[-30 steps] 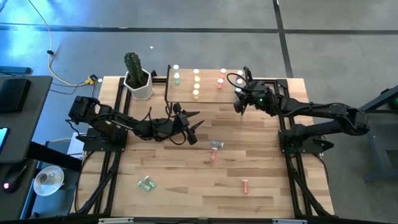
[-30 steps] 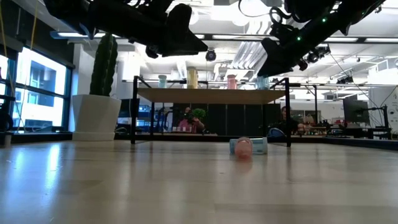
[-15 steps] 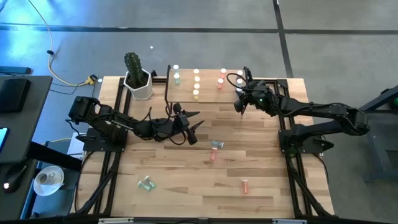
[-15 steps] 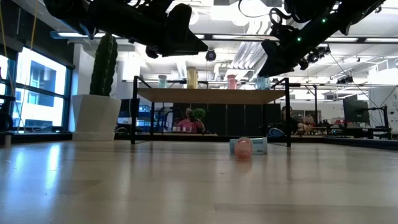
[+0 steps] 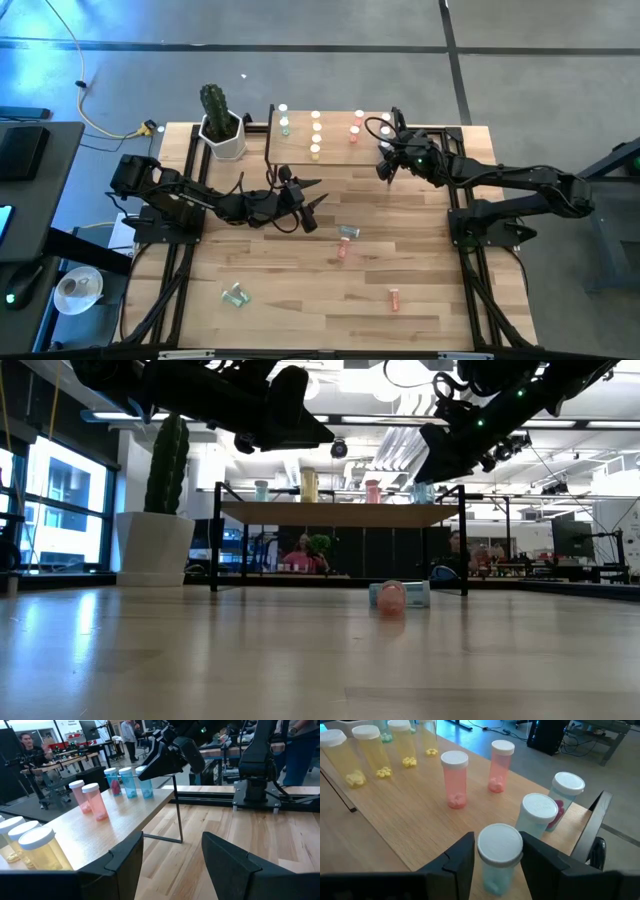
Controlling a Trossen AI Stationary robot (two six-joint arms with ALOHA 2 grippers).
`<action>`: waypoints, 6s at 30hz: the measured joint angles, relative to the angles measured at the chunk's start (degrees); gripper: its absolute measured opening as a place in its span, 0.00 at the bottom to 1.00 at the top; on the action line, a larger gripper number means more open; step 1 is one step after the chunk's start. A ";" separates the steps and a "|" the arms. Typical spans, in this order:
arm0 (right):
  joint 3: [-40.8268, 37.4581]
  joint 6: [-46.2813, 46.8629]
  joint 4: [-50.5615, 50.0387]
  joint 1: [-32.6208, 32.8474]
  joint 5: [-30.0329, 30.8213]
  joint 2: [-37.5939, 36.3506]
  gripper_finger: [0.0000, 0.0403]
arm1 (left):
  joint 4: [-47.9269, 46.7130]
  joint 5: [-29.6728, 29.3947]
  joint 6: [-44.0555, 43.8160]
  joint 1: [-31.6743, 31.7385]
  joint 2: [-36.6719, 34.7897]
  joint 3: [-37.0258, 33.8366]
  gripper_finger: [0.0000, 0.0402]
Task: Pick and place medicine bottles onto shelf by color
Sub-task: Put the right blue pill bottle on the shelf aligned with the other blue pill bottle, then put the light blue pill bottle on the shelf aligned with the other light blue pill bottle
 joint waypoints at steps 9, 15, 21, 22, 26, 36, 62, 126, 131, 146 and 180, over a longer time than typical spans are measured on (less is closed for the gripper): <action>0.00 -0.39 0.51 0.01 0.13 -1.40 0.35 | 0.00 0.00 0.00 0.00 0.02 0.00 0.48; 0.02 -1.79 0.54 0.04 0.09 -4.10 0.35 | -0.01 0.00 0.00 0.00 0.02 0.00 0.48; 0.02 -1.70 0.53 0.54 -0.36 -7.74 0.35 | -0.91 0.00 0.00 0.00 0.02 0.00 0.48; 0.02 -1.88 0.54 0.80 -0.53 -8.28 0.35 | -1.01 0.00 0.00 0.00 0.04 0.00 0.48; 0.04 -1.88 0.50 2.46 -2.85 -10.60 0.35 | -1.40 0.00 0.00 -0.02 0.04 0.02 0.48; 0.09 -1.88 -0.12 11.99 -13.64 -14.06 0.35 | -16.18 0.02 0.96 -3.86 -5.83 0.13 0.48; 0.09 2.98 4.60 31.34 -7.06 3.87 0.35 | -67.98 15.34 -52.06 -30.44 -21.57 0.11 0.48; 0.09 -8.68 12.81 22.03 -6.86 2.47 0.35 | -69.40 21.11 -110.21 -45.76 -11.85 0.07 0.48; 0.09 -7.41 12.79 22.03 -6.86 2.47 0.35 | -69.37 24.91 -86.85 -41.62 -11.85 0.07 0.48; 0.09 -5.90 11.43 22.03 -6.88 2.49 0.35 | -69.46 28.72 -51.71 -35.72 -11.59 0.08 0.48; 0.09 -3.78 10.12 22.03 -6.88 2.56 0.35 | -71.21 33.03 -46.45 -38.10 -1.17 2.49 0.48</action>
